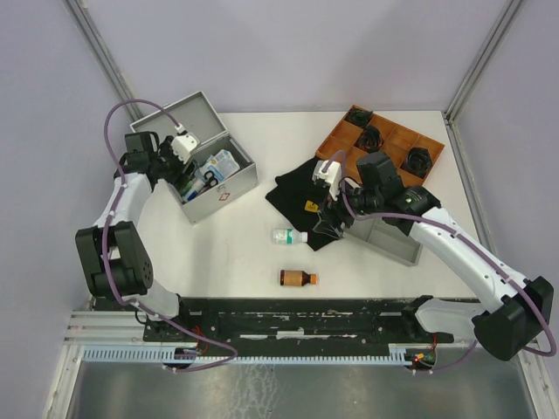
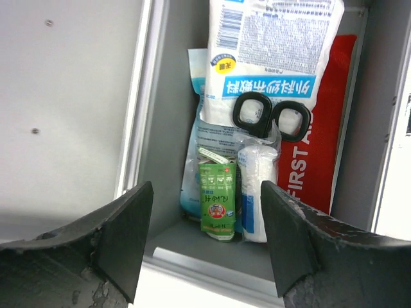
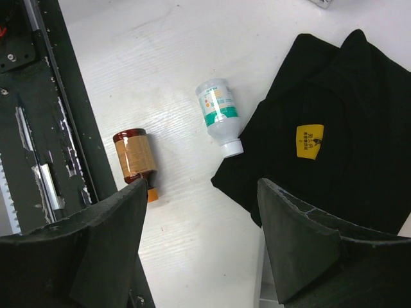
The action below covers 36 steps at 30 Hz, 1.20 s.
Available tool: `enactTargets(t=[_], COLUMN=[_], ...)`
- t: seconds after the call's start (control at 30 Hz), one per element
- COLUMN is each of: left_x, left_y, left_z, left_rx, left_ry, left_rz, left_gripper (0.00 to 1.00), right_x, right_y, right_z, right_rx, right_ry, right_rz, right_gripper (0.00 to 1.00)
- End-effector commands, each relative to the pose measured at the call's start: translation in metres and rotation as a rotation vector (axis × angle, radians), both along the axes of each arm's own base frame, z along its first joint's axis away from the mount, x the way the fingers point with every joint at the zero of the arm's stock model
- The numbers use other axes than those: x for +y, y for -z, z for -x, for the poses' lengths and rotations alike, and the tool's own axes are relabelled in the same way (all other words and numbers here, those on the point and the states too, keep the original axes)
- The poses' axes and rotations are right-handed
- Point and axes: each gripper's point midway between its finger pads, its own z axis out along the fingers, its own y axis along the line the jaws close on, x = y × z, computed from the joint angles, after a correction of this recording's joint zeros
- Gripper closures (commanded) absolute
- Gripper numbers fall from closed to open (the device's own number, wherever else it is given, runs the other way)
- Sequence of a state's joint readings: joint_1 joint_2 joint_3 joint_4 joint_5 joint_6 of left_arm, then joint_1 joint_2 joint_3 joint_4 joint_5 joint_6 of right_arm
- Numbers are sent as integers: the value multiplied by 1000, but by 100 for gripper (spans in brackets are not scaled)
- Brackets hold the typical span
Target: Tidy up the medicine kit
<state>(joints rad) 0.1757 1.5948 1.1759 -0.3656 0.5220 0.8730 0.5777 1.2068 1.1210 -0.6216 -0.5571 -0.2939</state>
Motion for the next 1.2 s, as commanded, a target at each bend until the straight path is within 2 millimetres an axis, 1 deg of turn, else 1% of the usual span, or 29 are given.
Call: enactTargets(t=[0.0, 0.1, 0.27, 0.4, 0.47, 0.53, 0.6, 0.7, 0.77, 0.97, 1.17], left_x=[3, -5, -27, -33, -33, -29, -23, -11, -5, 2, 8], left_y=[-49, -60, -73, -80, -80, -78, -72, -54, -42, -3, 31], left_z=[0, 8, 30, 39, 39, 34, 25, 9, 2, -4, -11], left_rx=[-135, -160, -191, -227, -231, -225, -201, -104, -35, 63, 167], left_ry=[-20, -22, 18, 23, 18, 7, -12, -45, -49, -6, -17], left_rz=[-14, 29, 136, 173, 169, 158, 141, 109, 80, -23, -127], left_gripper=[23, 16, 9, 8, 9, 11, 13, 15, 16, 15, 15], right_x=[-3, -9, -26, -40, -45, -47, -49, -51, -52, -50, -50], right_y=[-1, 1, 1, 2, 3, 4, 6, 10, 12, 17, 20], right_z=[-9, -18, -40, -53, -58, -61, -62, -64, -64, -63, -62], right_rx=[-37, -56, -47, -19, -20, -19, -14, -5, 2, 17, 29], right_ry=[25, 66, 198, 270, 296, 305, 307, 310, 308, 291, 282], right_rz=[18, 48, 81, 82, 88, 92, 97, 105, 106, 112, 116], right_gripper=[22, 22, 22, 22, 22, 22, 22, 22, 22, 22, 22])
